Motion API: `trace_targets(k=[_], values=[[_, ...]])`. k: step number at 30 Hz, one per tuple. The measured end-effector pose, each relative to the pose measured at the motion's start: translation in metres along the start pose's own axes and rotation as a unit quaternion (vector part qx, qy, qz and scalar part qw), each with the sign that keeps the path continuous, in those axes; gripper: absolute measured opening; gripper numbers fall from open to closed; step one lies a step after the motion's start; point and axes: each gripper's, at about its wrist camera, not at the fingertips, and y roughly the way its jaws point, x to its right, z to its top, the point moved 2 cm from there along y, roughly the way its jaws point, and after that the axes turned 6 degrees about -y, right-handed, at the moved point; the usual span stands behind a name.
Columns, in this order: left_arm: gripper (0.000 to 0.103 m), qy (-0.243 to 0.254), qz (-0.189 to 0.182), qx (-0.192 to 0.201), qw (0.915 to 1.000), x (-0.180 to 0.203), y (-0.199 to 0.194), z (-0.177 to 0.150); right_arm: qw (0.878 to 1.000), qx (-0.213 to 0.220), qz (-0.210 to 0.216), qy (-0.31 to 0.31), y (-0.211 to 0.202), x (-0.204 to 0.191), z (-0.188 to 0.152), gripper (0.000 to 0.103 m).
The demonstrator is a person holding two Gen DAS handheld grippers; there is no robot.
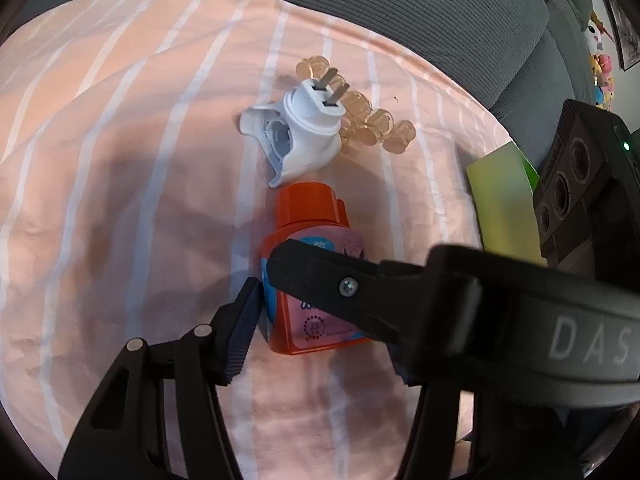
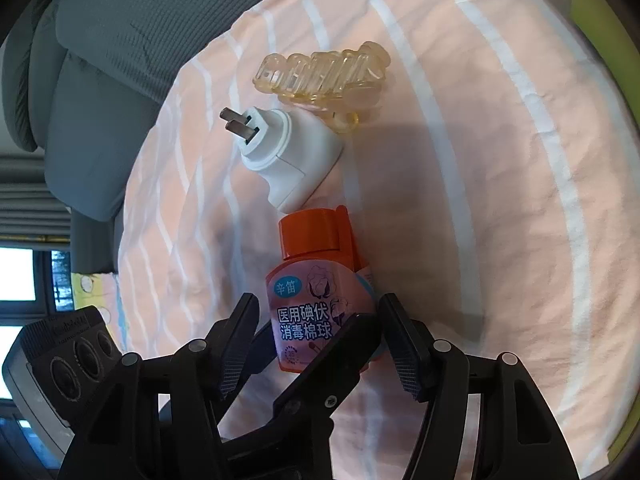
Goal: Organize rigid objects
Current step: 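Lift the pink bottle and carry it into the box with the right gripper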
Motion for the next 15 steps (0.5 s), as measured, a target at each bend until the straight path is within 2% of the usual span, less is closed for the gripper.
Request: trace_targets(k=[5, 9, 15], values=[[0.056, 0.026, 0.005, 0.046, 0.9986, 0.011, -0.022, 0.002, 1.000, 0.022, 0.010, -0.017, -0.012, -0.009, -0.003, 0.063], [0.056, 0.048, -0.004, 0.091, 0.9947, 0.025, -0.045, 0.003, 0.997, 0.065, 0.024, -0.034, -0.036, -0.023, -0.007, 0.063], [0.056, 0.122, -0.023, 0.159, 0.9794, 0.075, -0.077, 0.002, 0.986, 0.151, 0.048, -0.049, -0.089, -0.028, -0.016, 0.063]])
